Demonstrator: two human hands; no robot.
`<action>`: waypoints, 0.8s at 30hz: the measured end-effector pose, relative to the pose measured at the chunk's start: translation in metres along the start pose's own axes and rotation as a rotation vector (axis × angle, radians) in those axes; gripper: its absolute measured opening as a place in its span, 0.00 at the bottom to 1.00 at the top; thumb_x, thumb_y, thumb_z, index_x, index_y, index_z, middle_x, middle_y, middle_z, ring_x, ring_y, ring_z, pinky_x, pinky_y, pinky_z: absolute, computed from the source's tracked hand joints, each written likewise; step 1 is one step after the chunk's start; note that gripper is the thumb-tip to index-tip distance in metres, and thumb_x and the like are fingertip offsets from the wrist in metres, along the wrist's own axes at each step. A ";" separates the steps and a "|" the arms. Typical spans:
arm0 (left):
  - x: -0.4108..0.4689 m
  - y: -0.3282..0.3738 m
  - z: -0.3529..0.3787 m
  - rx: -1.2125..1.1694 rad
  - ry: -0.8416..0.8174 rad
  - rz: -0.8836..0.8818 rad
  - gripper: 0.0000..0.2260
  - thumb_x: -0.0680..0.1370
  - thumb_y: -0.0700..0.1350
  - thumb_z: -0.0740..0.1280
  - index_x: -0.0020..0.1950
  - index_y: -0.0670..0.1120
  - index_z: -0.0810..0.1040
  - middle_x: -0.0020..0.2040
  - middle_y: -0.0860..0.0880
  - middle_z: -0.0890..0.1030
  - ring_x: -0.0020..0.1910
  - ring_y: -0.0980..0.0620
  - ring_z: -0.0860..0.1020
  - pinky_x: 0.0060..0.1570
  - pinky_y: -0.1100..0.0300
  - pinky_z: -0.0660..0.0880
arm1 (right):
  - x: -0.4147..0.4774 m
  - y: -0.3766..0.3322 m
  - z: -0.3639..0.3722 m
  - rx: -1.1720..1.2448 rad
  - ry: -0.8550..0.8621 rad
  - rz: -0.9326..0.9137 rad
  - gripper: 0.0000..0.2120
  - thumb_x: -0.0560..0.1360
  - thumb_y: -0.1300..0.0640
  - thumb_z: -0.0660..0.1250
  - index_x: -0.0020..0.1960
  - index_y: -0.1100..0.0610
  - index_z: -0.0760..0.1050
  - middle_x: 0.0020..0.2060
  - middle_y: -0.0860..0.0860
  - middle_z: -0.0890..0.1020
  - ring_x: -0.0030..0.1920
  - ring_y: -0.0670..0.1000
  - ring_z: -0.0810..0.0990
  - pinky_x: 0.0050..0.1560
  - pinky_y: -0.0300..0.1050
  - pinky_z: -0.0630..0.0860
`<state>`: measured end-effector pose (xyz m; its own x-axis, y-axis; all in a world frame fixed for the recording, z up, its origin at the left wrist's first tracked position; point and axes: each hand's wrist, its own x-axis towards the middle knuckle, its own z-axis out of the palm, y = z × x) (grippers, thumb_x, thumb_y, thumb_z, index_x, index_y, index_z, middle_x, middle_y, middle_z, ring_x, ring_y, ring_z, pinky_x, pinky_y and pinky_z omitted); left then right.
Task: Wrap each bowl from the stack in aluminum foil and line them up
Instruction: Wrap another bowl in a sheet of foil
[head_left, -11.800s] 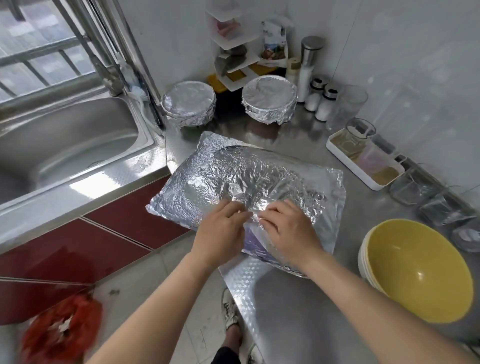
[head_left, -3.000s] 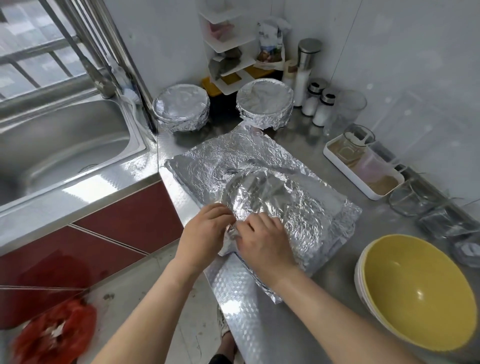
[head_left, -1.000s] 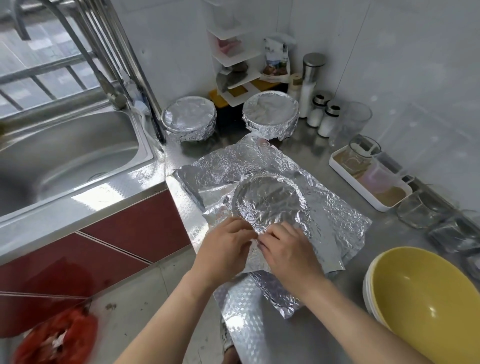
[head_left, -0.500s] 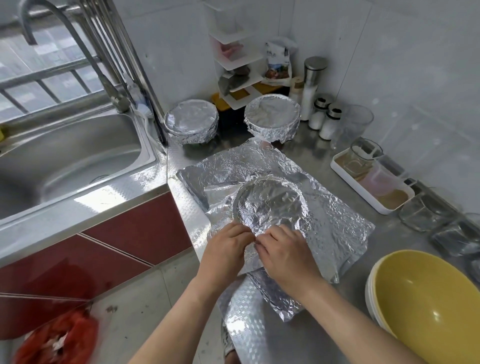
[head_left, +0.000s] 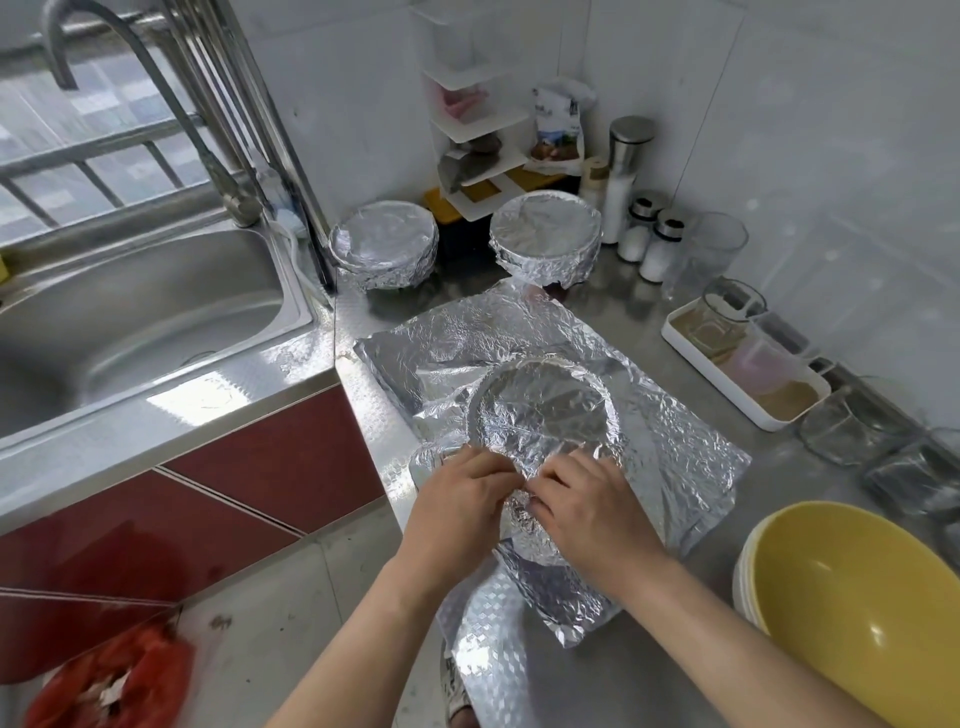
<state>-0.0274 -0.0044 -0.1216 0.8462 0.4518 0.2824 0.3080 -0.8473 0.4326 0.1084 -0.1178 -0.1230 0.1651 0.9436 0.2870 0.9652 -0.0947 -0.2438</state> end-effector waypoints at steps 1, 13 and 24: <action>-0.001 0.000 0.001 0.007 0.006 -0.001 0.12 0.69 0.34 0.75 0.47 0.48 0.85 0.45 0.54 0.82 0.44 0.51 0.77 0.39 0.56 0.77 | 0.000 0.000 0.001 -0.014 -0.010 -0.008 0.05 0.71 0.57 0.74 0.45 0.53 0.80 0.41 0.47 0.78 0.42 0.50 0.75 0.41 0.45 0.72; 0.003 0.002 0.005 0.005 0.014 -0.006 0.04 0.73 0.39 0.70 0.45 0.46 0.84 0.45 0.54 0.82 0.44 0.52 0.77 0.42 0.58 0.76 | 0.002 -0.005 0.011 -0.001 0.065 0.064 0.07 0.69 0.63 0.75 0.41 0.55 0.78 0.37 0.49 0.75 0.38 0.52 0.73 0.38 0.44 0.71; 0.008 0.008 0.000 -0.017 -0.009 0.014 0.08 0.73 0.40 0.69 0.49 0.49 0.84 0.46 0.54 0.81 0.48 0.52 0.77 0.44 0.58 0.77 | -0.012 0.037 -0.017 0.033 -0.059 0.031 0.09 0.70 0.51 0.76 0.48 0.50 0.81 0.44 0.44 0.77 0.44 0.48 0.76 0.45 0.46 0.72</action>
<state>-0.0182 -0.0076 -0.1159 0.8540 0.4378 0.2810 0.2892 -0.8486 0.4430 0.1458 -0.1375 -0.1202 0.1812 0.9576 0.2238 0.9524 -0.1142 -0.2826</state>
